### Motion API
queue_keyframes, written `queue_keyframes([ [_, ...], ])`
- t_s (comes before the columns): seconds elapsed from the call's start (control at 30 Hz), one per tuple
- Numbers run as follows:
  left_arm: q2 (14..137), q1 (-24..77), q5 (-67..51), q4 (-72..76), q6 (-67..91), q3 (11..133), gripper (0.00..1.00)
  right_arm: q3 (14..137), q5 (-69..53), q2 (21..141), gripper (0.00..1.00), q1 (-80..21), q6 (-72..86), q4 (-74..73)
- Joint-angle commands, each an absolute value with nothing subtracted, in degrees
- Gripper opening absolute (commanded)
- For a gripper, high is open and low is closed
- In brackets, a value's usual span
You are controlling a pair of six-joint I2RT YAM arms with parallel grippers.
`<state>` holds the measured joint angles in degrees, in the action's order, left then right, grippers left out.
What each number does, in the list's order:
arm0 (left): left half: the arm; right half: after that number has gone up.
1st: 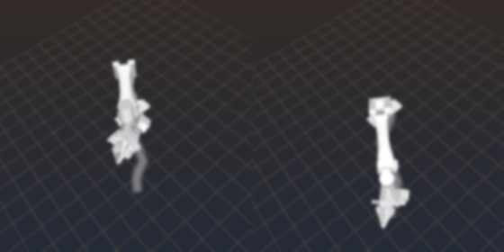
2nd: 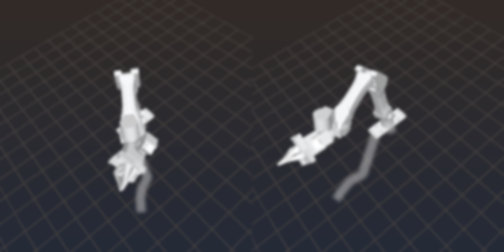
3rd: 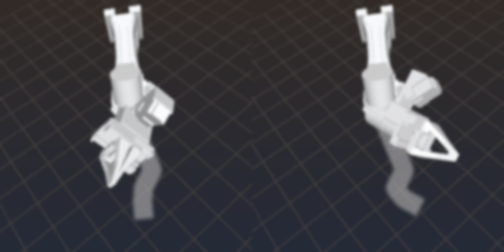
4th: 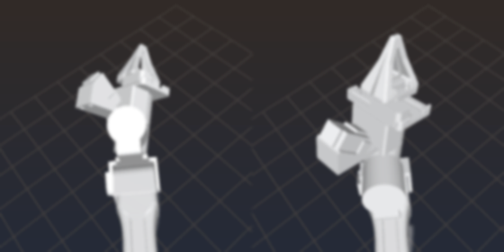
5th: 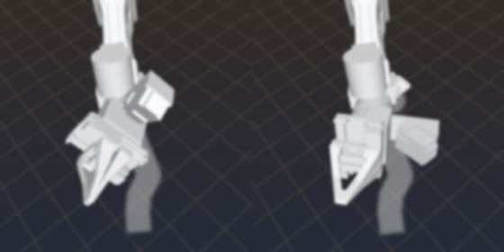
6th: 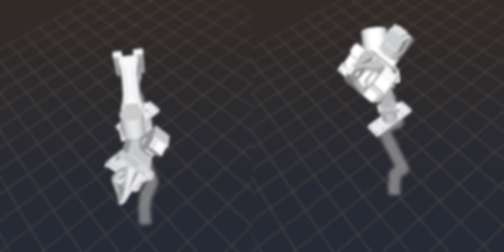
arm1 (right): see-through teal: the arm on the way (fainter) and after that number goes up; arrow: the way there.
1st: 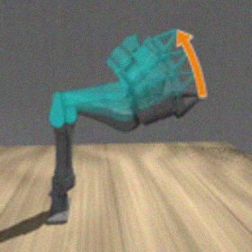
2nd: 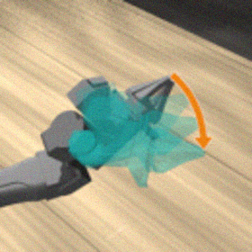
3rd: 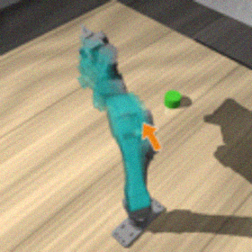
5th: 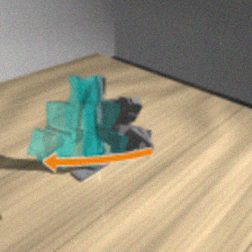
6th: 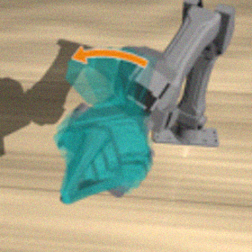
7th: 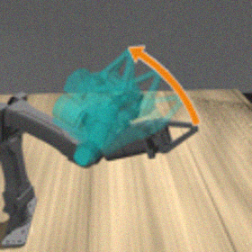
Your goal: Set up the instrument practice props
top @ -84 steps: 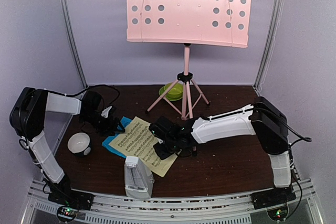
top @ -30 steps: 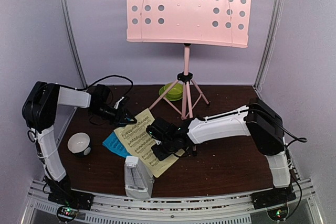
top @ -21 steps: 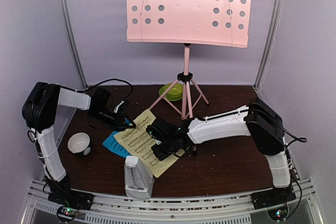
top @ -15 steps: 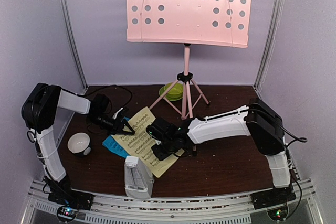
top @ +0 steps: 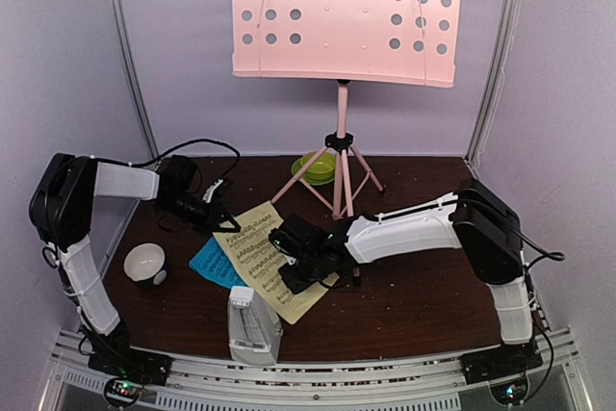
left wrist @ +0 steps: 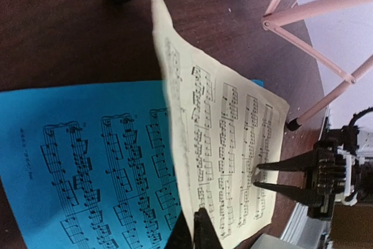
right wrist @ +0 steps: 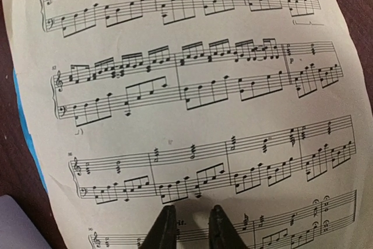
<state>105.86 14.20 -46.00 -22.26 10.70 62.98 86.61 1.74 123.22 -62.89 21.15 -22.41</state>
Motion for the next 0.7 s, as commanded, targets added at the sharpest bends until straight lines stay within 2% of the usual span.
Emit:
queue_keyframes([
  [0.0, 102.6, 14.0, -44.0, -22.7, 8.3, 64.9, 0.00, 87.9, 5.2, 118.4, 0.27, -62.2, 20.9, -24.2],
  [0.07, 101.2, 13.9, -43.7, -24.1, 6.8, 64.9, 0.00, 89.3, 5.7, 116.7, 0.35, -61.9, 21.0, -24.7],
  [0.17, 97.6, 14.0, -42.2, -24.6, 5.9, 64.2, 0.00, 89.9, 6.0, 113.5, 0.52, -61.5, 21.1, -24.4],
  [0.33, 90.5, 15.2, -38.6, -25.7, 4.2, 63.5, 0.00, 89.1, 6.7, 108.5, 0.69, -60.6, 21.1, -23.6],
  [0.57, 79.8, 19.0, -31.8, -33.4, -4.3, 63.6, 0.00, 83.4, 4.4, 100.8, 0.84, -60.2, 20.9, -18.0],
  [0.67, 74.1, 20.6, -29.6, -34.6, -6.5, 62.6, 0.00, 80.8, 2.7, 97.3, 0.87, -60.2, 20.3, -14.7],
])
